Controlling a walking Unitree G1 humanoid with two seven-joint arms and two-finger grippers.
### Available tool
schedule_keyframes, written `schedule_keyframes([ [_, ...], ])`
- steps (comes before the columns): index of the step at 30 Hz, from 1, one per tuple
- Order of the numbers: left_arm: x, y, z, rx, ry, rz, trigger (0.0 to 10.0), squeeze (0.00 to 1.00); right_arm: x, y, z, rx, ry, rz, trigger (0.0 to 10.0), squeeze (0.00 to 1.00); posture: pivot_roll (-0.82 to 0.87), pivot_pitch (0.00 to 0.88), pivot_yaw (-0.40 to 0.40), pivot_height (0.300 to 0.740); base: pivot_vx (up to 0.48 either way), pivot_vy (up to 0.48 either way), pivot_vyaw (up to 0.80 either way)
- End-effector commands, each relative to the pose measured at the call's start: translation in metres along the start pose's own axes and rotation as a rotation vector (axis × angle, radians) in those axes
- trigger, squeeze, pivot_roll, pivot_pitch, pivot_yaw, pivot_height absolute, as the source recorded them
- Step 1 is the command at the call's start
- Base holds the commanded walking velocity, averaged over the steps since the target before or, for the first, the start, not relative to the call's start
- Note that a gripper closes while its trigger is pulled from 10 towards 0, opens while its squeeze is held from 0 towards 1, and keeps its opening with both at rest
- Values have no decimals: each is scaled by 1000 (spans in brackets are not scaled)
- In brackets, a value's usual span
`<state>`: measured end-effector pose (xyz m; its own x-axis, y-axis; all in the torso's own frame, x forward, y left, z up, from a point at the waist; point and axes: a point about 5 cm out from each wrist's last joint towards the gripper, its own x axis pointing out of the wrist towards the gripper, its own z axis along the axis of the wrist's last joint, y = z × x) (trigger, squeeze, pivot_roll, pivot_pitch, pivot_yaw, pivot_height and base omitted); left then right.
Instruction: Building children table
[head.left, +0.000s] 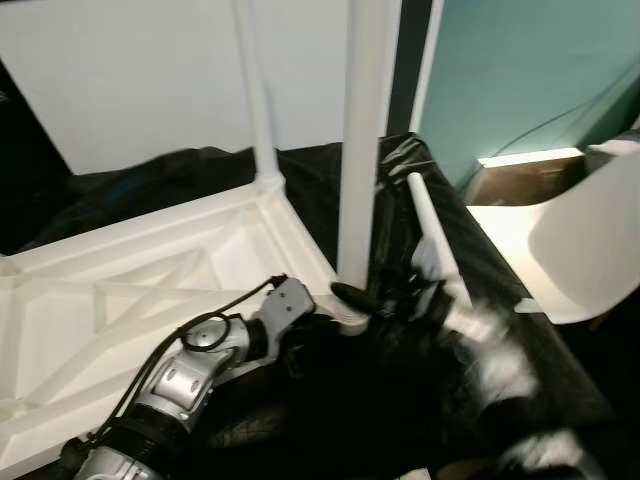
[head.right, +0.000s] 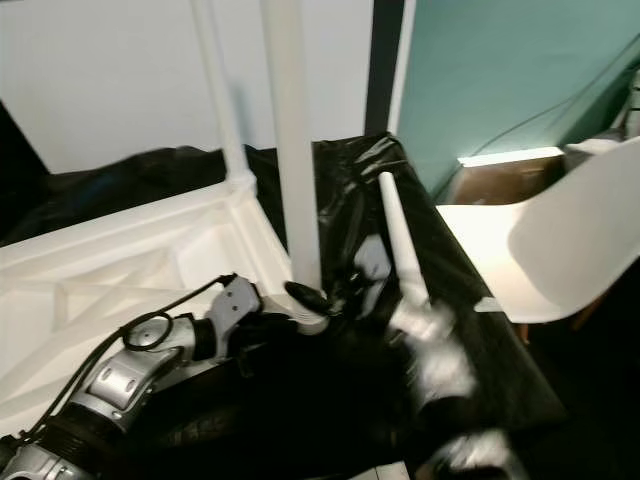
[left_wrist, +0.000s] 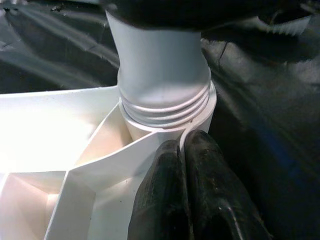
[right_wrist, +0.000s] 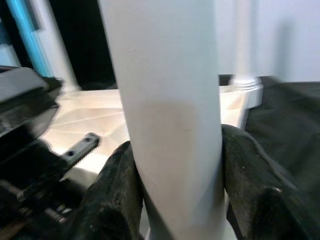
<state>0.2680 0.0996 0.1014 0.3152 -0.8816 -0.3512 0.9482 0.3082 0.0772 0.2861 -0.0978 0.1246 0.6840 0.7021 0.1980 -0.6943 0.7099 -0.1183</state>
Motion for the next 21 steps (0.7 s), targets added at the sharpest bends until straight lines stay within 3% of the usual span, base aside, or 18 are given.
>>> schedule_keyframes([
  [1,12,-37,-24,-124,20,-218,10000,0,-2,-23,27,-77,-114,-232,0,0,56,0,-16,740,0,0,0],
  [3,11,-37,-24,-123,26,-221,10000,0,-5,-24,29,-105,-129,-311,0,0,56,0,-14,740,0,0,0],
  [9,10,-36,-23,-120,27,-222,10000,0,-7,-25,29,-127,-117,-354,0,0,60,0,-9,740,0,0,0],
  [10,11,-36,-23,-120,29,-223,10000,0,-5,-23,28,-121,-104,-338,5608,0,62,0,-7,740,0,0,0],
  [13,11,-36,-23,-120,29,-223,10000,0,-3,-21,26,-114,-90,-317,5608,0,62,0,-7,740,0,0,0],
  [14,11,-37,-24,-121,30,-222,10000,0,0,-16,21,-59,-60,-239,10000,1000,61,0,-9,740,0,0,0],
  [15,10,-37,-24,-121,31,-221,10000,0,4,-11,16,-16,-27,-143,10000,1000,61,0,-9,740,0,0,0],
  [17,10,-37,-24,-121,31,-221,10000,0,4,-11,16,-16,-27,-143,10000,1000,61,0,-9,740,0,0,0],
  [18,10,-37,-24,-122,31,-219,10000,0,6,-10,11,3,13,-55,10000,1000,60,0,-10,740,0,0,0],
  [19,10,-37,-25,-122,31,-218,10000,0,6,-9,7,14,51,28,10000,502,60,0,-10,740,0,0,0],
  [21,10,-37,-25,-122,31,-218,10000,0,6,-9,7,14,51,28,10000,502,60,0,-10,740,0,0,0],
])
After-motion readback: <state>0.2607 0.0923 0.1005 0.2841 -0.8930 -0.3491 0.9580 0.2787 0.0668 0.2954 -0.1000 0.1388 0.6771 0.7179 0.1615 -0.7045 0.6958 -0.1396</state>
